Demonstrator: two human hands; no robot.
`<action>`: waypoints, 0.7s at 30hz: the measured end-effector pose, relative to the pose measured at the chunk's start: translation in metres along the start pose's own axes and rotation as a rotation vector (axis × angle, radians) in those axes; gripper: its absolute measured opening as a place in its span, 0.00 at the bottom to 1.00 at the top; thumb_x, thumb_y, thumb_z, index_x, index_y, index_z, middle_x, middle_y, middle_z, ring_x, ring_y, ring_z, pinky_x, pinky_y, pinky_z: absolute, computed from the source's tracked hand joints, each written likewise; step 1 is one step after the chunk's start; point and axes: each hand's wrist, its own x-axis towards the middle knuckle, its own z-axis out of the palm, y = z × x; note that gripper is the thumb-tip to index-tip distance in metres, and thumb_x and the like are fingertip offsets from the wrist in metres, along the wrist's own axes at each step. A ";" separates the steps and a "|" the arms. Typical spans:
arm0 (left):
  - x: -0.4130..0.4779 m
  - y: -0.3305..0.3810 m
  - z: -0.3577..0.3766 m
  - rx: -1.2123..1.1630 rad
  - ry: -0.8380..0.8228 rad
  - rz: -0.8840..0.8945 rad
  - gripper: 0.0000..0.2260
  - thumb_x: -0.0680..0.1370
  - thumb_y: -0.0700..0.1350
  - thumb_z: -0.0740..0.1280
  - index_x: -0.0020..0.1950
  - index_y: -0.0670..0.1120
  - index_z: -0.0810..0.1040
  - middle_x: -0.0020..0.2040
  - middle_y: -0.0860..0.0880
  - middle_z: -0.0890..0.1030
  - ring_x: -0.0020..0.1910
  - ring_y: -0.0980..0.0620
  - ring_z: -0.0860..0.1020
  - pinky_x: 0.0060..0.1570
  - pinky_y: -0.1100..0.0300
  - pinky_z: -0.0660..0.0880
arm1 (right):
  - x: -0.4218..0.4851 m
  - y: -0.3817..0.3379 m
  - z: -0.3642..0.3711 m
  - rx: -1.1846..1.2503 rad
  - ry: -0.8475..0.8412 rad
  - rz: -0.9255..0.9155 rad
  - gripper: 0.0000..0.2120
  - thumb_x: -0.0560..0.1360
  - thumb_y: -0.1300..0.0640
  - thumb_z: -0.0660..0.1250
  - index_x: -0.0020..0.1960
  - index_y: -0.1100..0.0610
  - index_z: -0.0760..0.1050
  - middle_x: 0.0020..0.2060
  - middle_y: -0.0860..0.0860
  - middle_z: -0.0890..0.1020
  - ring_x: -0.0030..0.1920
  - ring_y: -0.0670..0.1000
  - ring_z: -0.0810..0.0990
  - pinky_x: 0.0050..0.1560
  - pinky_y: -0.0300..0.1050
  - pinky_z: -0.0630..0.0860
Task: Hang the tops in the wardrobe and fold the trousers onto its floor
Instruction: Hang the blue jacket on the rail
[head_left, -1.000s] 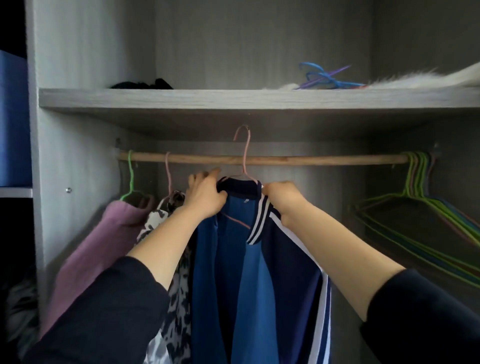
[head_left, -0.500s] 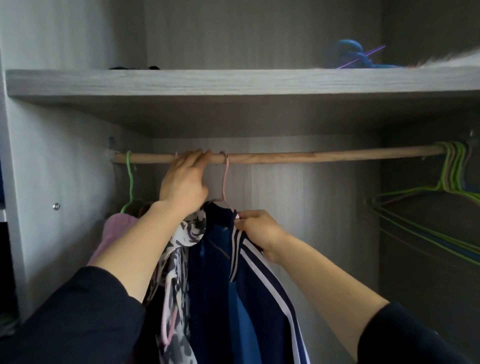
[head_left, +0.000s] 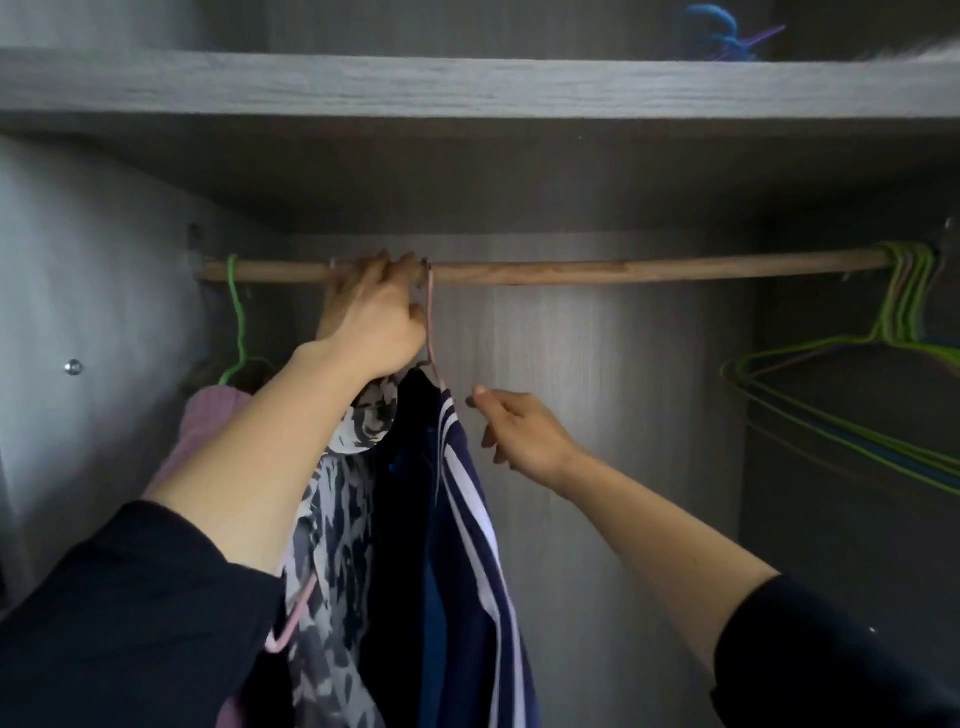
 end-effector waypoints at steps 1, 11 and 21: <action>0.000 0.009 0.000 0.009 -0.001 -0.017 0.26 0.79 0.46 0.60 0.76 0.47 0.59 0.73 0.42 0.64 0.72 0.39 0.62 0.74 0.41 0.47 | 0.001 0.006 -0.008 -0.056 0.028 -0.017 0.26 0.82 0.44 0.51 0.56 0.65 0.76 0.40 0.56 0.80 0.36 0.50 0.76 0.38 0.42 0.73; 0.026 0.145 0.031 -0.119 -0.100 0.234 0.27 0.80 0.49 0.57 0.78 0.50 0.53 0.78 0.44 0.56 0.76 0.44 0.53 0.75 0.45 0.48 | -0.021 0.079 -0.127 -0.622 0.285 0.013 0.20 0.81 0.44 0.55 0.65 0.55 0.72 0.58 0.55 0.77 0.53 0.56 0.78 0.51 0.49 0.75; 0.035 0.210 0.094 -0.073 0.150 0.206 0.37 0.71 0.47 0.67 0.77 0.47 0.55 0.69 0.39 0.62 0.71 0.37 0.55 0.72 0.42 0.40 | -0.059 0.101 -0.281 -1.309 0.548 0.095 0.12 0.74 0.55 0.62 0.55 0.59 0.71 0.54 0.57 0.75 0.58 0.60 0.73 0.49 0.52 0.72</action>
